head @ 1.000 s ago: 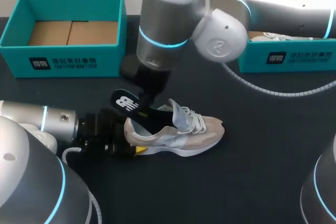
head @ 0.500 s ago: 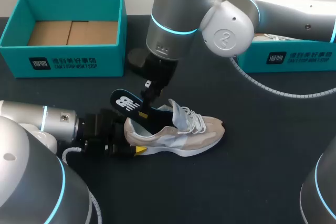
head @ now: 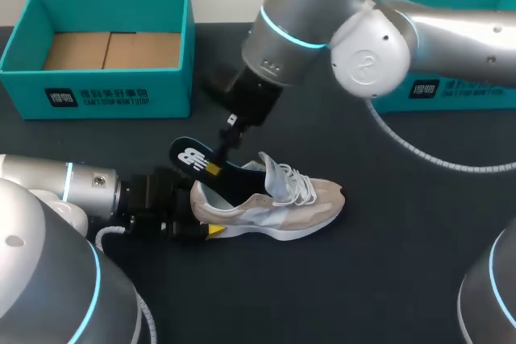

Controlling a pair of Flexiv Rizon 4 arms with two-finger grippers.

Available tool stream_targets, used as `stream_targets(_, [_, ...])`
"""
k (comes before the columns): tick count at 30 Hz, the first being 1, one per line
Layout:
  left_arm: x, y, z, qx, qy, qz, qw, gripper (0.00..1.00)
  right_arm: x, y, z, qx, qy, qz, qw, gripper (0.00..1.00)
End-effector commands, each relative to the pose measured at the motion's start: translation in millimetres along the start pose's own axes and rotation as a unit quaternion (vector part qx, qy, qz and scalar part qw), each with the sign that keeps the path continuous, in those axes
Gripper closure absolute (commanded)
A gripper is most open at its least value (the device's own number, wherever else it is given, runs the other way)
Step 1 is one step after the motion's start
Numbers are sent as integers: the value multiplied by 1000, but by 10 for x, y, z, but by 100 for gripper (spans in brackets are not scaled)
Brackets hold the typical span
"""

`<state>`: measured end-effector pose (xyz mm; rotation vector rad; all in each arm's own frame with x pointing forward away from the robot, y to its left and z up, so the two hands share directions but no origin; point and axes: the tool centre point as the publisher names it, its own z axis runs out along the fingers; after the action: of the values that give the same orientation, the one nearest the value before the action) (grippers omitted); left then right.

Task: Take the shoe out of the shoebox, open the shoe tongue, remove and reinsert the insole, then place the shoe into the shoebox

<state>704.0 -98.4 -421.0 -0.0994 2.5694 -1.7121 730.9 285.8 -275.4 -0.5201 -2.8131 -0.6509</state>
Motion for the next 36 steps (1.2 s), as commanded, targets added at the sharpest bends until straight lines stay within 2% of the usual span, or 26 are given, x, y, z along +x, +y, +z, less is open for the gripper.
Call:
stream_targets(1, [19, 21, 16, -2, -1, 0, 1000, 100, -49, -70, 107, -61, 44, -8, 997, 0])
stream_targets(3, [19, 21, 16, -2, -1, 0, 1000, 100, -40, -67, 162, -69, 56, -9, 996, 0])
stream_targets(5, [19, 21, 16, -2, -1, 0, 1000, 100, -32, -62, 220, -80, 68, -11, 994, 27])
stream_targets(7, [19, 21, 16, -2, -1, 0, 1000, 100, -21, -53, 272, -90, 75, -14, 993, 33])
stream_targets(8, [19, 21, 16, -2, -1, 0, 1000, 100, -16, -51, 297, -89, 76, -13, 993, 40])
stream_targets(9, [19, 21, 16, -2, -1, 0, 1000, 100, -12, -51, 309, -91, 76, -13, 993, 41])
stream_targets(10, [19, 21, 16, -2, -1, 0, 1000, 100, -6, -50, 336, -98, 82, -15, 992, 53])
stream_targets(23, [19, 21, 16, -2, -1, 0, 1000, 100, -2, 4, 477, -111, 127, -42, 985, 55])
stream_targets(28, [19, 21, 16, -2, -1, 0, 1000, 100, -17, 22, 499, -111, 148, -50, 981, 64])
stream_targets(32, [19, 21, 16, -2, -1, 0, 1000, 100, -25, 36, 513, -110, 155, -53, 980, 83])
stream_targets(33, [19, 21, 16, -2, -1, 0, 1000, 100, -25, 40, 519, -110, 159, -55, 980, 100])
stream_targets(36, [19, 21, 16, -2, -1, 0, 1000, 100, -20, 53, 545, -109, 173, -62, 977, 100])
